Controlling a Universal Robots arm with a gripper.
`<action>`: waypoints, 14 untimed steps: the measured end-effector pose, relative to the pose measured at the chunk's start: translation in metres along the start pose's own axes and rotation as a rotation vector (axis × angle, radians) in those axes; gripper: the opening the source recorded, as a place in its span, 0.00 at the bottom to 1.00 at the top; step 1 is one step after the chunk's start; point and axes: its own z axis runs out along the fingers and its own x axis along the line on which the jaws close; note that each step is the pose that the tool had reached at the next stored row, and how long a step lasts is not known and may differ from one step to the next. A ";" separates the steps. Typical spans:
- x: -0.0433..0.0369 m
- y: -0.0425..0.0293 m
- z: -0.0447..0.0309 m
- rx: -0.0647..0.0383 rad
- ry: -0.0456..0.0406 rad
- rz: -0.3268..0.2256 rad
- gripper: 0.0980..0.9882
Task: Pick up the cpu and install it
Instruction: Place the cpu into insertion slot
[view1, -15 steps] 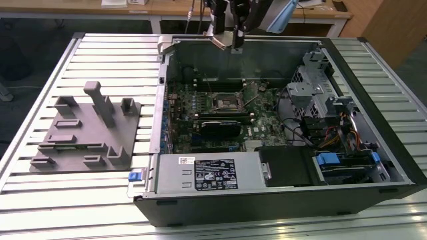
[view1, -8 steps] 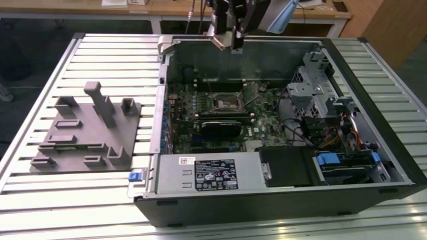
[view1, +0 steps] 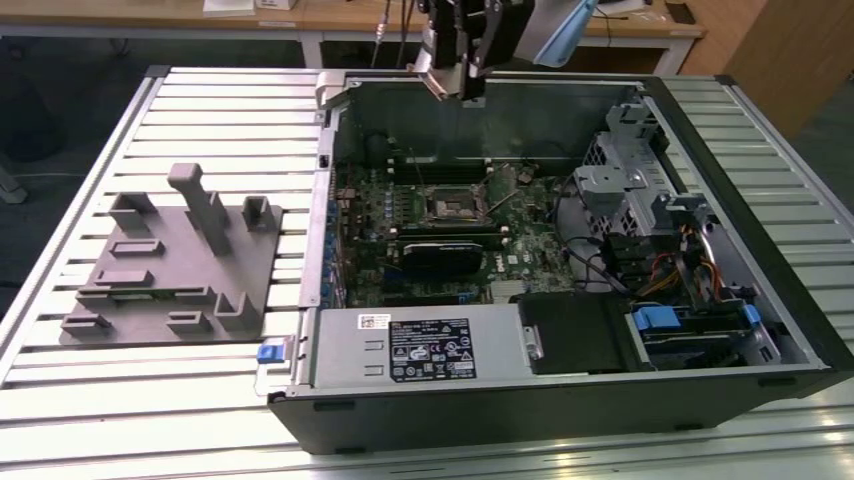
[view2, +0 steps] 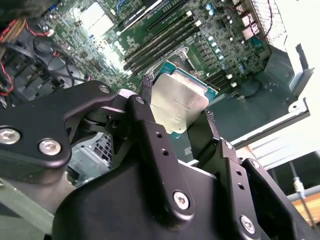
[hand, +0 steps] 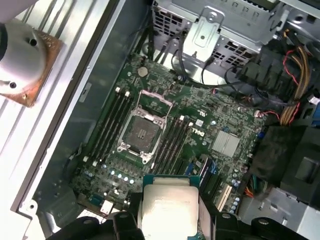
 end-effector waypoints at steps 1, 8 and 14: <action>0.0001 0.0000 0.0001 0.000 -0.0006 0.015 0.50; 0.0004 0.0002 0.0009 0.000 -0.0042 0.108 0.50; 0.0008 0.0003 0.0015 0.000 -0.0074 0.191 0.50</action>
